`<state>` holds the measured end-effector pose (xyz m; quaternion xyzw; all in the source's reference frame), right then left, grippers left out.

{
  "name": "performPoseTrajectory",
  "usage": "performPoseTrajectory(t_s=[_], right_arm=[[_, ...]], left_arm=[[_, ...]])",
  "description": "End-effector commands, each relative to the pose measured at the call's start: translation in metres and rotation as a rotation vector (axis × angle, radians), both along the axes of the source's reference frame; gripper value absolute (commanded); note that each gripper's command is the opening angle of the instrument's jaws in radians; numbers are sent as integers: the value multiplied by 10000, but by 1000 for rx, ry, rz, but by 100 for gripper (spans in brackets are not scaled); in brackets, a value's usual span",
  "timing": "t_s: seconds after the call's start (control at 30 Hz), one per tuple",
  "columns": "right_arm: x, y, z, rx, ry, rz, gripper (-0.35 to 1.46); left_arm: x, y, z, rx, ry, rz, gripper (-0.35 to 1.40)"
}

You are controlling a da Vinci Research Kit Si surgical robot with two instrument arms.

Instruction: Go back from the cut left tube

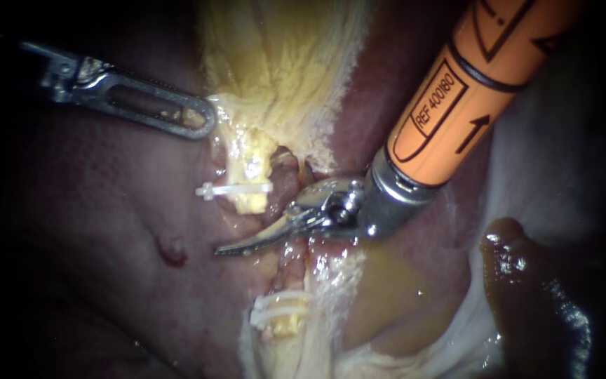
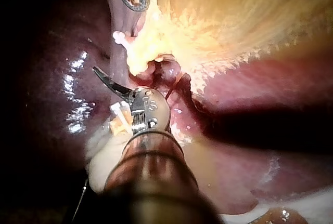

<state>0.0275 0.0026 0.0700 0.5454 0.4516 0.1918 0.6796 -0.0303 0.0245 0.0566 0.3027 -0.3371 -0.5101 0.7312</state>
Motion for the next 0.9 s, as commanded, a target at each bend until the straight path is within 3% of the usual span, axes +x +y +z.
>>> performPoseTrajectory(t_s=[0.03,0.77,0.8,0.9], right_arm=[[0,0,0,0,0,0,-35],[-1,-1,2,11,-12,12,-35],[-1,-2,3,11,-12,12,0],[0,-4,4,14,-17,12,84]], left_arm=[[1,0,-1,0,0,0,-35],[1,0,-1,0,0,0,-35],[2,0,-1,0,0,0,-35],[2,0,-1,0,0,1,-35]])
